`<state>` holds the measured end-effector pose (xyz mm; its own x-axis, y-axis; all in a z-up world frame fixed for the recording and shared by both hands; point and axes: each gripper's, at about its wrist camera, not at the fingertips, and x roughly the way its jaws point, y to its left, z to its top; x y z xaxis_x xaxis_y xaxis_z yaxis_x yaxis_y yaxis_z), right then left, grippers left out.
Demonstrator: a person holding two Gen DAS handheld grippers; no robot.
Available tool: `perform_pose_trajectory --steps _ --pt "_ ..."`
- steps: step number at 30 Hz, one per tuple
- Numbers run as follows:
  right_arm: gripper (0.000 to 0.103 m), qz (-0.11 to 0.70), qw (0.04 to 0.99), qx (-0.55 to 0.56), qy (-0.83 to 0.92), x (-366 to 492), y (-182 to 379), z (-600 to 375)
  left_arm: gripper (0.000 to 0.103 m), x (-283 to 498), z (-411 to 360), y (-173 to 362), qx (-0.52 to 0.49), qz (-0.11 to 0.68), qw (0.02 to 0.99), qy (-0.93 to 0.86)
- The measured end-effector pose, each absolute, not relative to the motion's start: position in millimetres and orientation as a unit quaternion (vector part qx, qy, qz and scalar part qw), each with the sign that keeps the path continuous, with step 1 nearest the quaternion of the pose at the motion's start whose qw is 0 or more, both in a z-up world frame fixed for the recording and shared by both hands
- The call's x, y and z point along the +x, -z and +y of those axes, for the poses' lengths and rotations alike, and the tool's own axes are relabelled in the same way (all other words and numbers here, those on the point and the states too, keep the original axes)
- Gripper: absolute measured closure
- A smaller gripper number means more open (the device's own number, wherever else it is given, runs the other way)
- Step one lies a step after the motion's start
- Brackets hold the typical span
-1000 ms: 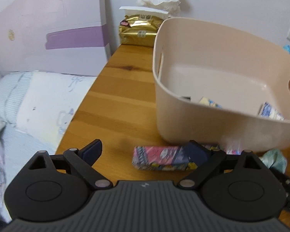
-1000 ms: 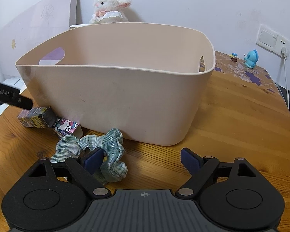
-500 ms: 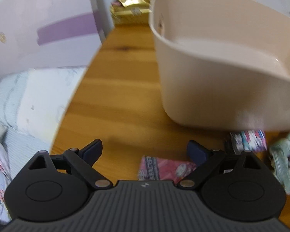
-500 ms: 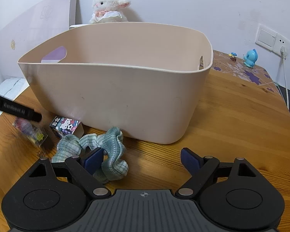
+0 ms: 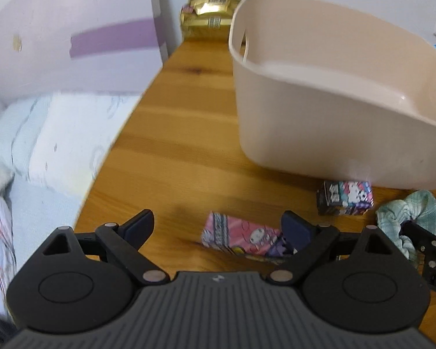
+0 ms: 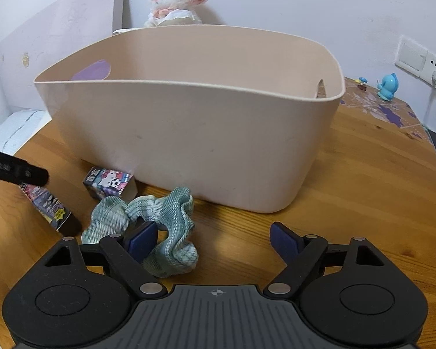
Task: Organize objects
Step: 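Grasp the long character box with the left tool while the right tool grasps the green scrunchie, then lower the character box into the basket with the left tool while the right tool drops the scrunchie in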
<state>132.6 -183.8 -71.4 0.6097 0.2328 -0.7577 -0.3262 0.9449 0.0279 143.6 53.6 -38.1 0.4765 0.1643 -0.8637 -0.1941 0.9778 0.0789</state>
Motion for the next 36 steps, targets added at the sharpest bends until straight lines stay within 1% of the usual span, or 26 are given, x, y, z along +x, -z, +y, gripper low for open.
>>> perform_pose_trajectory --steps 2,6,7,9,10,11,12,13,14,15,16,17,18,19,20,23,28,34,36 --pt "0.019 0.414 0.894 -0.058 -0.158 131 73 -183 0.008 142 55 39 -0.048 0.498 0.858 -0.114" --pt "0.02 0.415 0.894 -0.065 -0.159 129 76 -181 0.008 142 56 47 -0.125 0.531 0.831 -0.105" --pt "0.021 0.415 0.894 -0.064 -0.159 129 76 -181 0.009 142 53 51 -0.13 0.538 0.827 -0.098" --pt "0.025 0.415 0.893 -0.061 -0.16 127 76 -182 0.013 141 45 51 -0.107 0.533 0.833 -0.103" --pt "0.027 0.415 0.893 -0.06 -0.161 127 76 -182 0.017 140 43 51 -0.099 0.531 0.835 -0.105" --pt "0.034 0.414 0.893 -0.062 -0.162 126 76 -183 0.023 139 41 50 -0.096 0.527 0.838 -0.105" --pt "0.042 0.415 0.893 -0.064 -0.162 125 76 -182 0.027 138 40 48 -0.092 0.523 0.84 -0.106" --pt "0.046 0.417 0.891 -0.065 -0.164 125 76 -182 0.037 137 39 46 -0.088 0.521 0.843 -0.104" --pt "0.053 0.419 0.891 -0.066 -0.166 124 75 -182 0.045 137 39 45 -0.085 0.52 0.843 -0.103" --pt "0.061 0.42 0.89 -0.066 -0.167 123 75 -182 0.049 136 38 43 -0.08 0.52 0.844 -0.103" --pt "0.065 0.421 0.889 -0.068 -0.169 123 75 -181 0.056 136 38 43 -0.077 0.519 0.845 -0.102" --pt "0.072 0.421 0.888 -0.069 -0.17 122 75 -181 0.066 134 38 42 -0.073 0.517 0.847 -0.103" --pt "0.078 0.42 0.889 -0.07 -0.17 121 74 -180 0.07 130 41 40 -0.072 0.515 0.848 -0.101" --pt "0.082 0.419 0.889 -0.072 -0.171 120 74 -179 0.079 126 44 39 -0.073 0.513 0.849 -0.1" --pt "0.085 0.418 0.889 -0.073 -0.171 119 73 -179 0.078 124 46 39 -0.075 0.511 0.85 -0.098" --pt "0.088 0.413 0.892 -0.065 -0.173 114 70 -182 0.079 118 51 40 -0.084 0.512 0.85 -0.091" --pt "0.088 0.401 0.898 -0.031 -0.177 107 53 -196 0.079 110 51 38 -0.076 0.502 0.858 -0.077" --pt "0.09 0.383 0.906 -0.008 -0.18 103 34 -212 0.079 99 46 17 -0.066 0.484 0.871 -0.054" --pt "0.09 0.375 0.908 0.002 -0.187 97 20 -220 0.079 96 45 9 -0.058 0.474 0.878 -0.043"
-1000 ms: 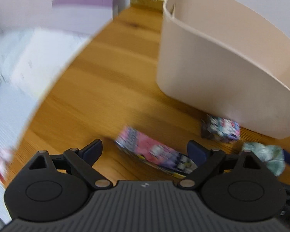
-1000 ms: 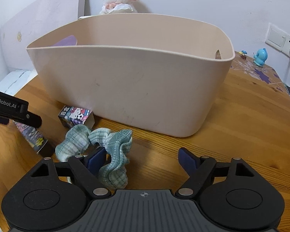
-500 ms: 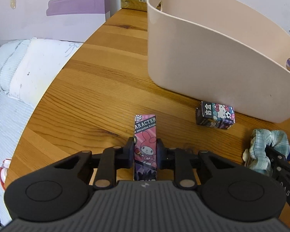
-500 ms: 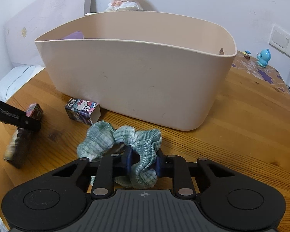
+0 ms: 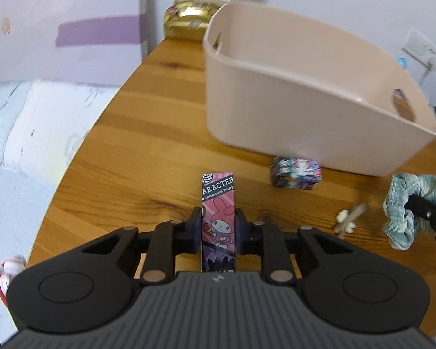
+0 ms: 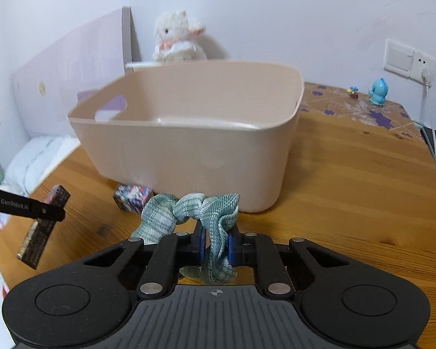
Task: Organize objects
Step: 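Lower the character box into the basket with the left tool while the right tool drops the scrunchie in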
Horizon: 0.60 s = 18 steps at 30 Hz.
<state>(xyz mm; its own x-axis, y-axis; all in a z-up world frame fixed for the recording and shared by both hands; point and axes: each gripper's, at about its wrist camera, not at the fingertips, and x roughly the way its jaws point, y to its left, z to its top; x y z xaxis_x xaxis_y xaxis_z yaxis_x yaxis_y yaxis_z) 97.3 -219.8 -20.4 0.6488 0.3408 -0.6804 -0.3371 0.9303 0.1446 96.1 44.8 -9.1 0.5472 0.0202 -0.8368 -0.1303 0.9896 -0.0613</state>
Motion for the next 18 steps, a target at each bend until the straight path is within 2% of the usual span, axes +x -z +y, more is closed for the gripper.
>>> perform_pose_trajectory --steps 10,18 --pt "0.09 0.289 0.939 0.01 -0.186 99 -54 -231 0.079 100 23 -60 -0.015 0.391 0.92 -0.011" --pt "0.09 0.27 0.949 0.02 -0.16 146 -73 -231 0.079 151 3 -74 0.017 0.363 0.931 -0.011"
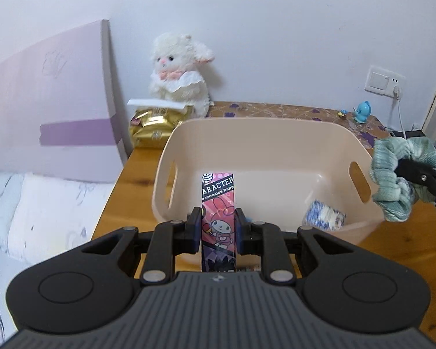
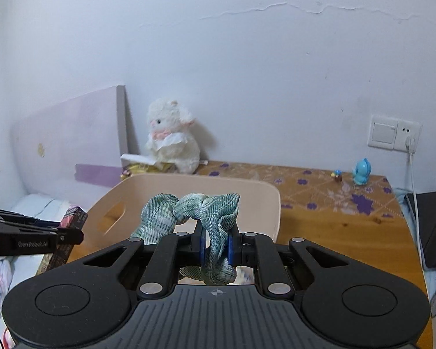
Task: Organize objects
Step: 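Lower the character box into the basket with the left tool while the right tool drops the scrunchie in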
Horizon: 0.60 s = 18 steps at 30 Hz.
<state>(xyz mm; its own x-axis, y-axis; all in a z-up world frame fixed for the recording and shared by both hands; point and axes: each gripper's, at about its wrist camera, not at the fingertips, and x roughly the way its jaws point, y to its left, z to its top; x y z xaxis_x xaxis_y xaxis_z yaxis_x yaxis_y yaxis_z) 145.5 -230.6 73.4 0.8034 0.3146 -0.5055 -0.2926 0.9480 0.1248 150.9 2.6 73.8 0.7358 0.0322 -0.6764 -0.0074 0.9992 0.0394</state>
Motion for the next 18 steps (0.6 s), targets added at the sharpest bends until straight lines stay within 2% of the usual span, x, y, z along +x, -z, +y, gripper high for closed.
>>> perform_pose_trajectory --steps 13,18 --pt "0.09 0.344 0.93 -0.03 -0.124 209 -20 -192 0.079 245 -18 -22 0.042 0.415 0.909 -0.015" --pt "0.085 0.366 0.922 -0.04 -0.118 211 -4 -188 0.078 254 -21 2 0.055 0.442 0.896 -0.007"
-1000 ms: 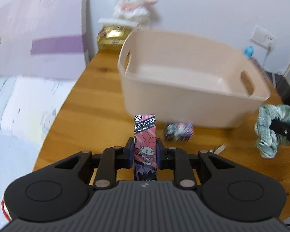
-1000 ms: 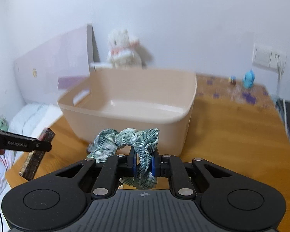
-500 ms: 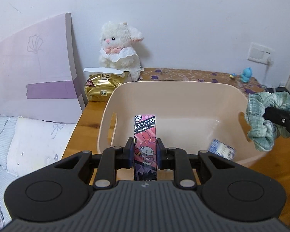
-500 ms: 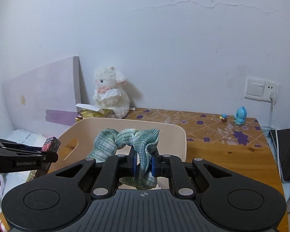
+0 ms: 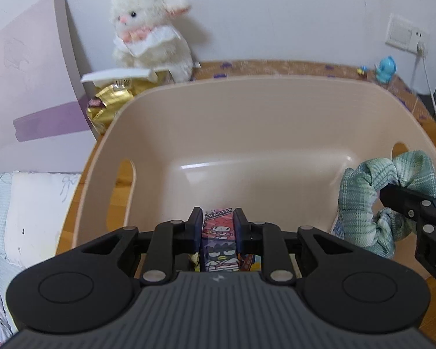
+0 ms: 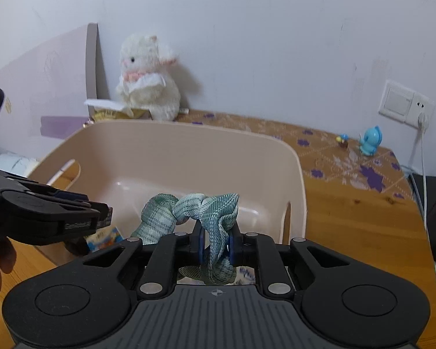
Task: Organize objects
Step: 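Lower the character box into the basket with the left tool while the right tool drops the scrunchie in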
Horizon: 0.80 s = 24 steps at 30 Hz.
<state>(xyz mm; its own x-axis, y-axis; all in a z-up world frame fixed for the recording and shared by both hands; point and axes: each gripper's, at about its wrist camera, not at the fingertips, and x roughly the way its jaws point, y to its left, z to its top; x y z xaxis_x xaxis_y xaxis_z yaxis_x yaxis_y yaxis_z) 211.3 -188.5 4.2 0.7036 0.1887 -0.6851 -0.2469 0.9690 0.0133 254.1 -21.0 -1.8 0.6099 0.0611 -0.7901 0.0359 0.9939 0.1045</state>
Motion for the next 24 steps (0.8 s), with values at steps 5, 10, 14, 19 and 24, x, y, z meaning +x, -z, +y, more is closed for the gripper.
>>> perform_pose_trajectory --steps 5,10,14,19,24 --pt "0.055 0.366 0.922 -0.05 -0.116 206 -2 -189 0.044 250 -20 2 0.062 0.443 0.894 -0.003" --pt "0.029 0.341 0.931 -0.051 -0.115 188 -16 -193 0.018 234 -16 -19 0.056 0.419 0.906 -0.004" --pt "0.01 0.321 0.939 -0.041 -0.117 172 -33 -198 0.014 213 -14 -36 0.069 0.402 0.913 0.001" --pt "0.002 0.299 0.946 -0.025 -0.124 143 -46 -203 0.014 183 -10 -48 0.068 0.389 0.919 0.008" --pt "0.0 0.289 0.948 -0.03 -0.129 114 -48 -202 0.014 153 -2 -49 0.069 0.382 0.921 0.014"
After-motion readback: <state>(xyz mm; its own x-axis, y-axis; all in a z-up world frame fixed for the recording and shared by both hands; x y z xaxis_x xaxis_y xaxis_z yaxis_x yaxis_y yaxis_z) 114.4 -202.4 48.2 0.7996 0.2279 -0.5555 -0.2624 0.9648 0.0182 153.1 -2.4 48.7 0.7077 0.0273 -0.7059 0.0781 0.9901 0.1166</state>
